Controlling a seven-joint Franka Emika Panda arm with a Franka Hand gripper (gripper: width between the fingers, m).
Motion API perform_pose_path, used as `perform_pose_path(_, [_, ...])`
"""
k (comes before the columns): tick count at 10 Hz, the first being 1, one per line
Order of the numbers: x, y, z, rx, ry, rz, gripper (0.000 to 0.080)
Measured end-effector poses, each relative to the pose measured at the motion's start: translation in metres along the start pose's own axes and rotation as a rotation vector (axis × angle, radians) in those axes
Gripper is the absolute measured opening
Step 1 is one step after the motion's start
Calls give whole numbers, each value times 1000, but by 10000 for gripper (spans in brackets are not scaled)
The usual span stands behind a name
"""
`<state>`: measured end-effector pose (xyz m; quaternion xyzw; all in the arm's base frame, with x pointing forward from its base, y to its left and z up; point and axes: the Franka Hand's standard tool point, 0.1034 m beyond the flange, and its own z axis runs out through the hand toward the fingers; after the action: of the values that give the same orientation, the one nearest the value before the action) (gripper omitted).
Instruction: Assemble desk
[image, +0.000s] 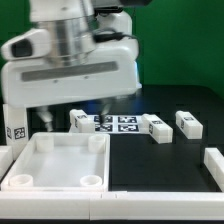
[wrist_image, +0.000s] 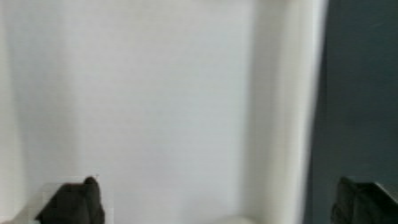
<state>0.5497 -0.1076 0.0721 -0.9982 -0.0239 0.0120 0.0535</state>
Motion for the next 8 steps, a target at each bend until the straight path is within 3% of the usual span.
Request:
perform_pose_path(1, [-2, 17, 4, -1, -2, -40, 649])
perform_pose_path(5, [-2, 16, 5, 0, -4, -27, 649])
perform_pose_path(7, [4, 35, 12, -6, -14, 0, 649])
perform_pose_path(8, [4, 36, 16, -12, -11, 5, 649])
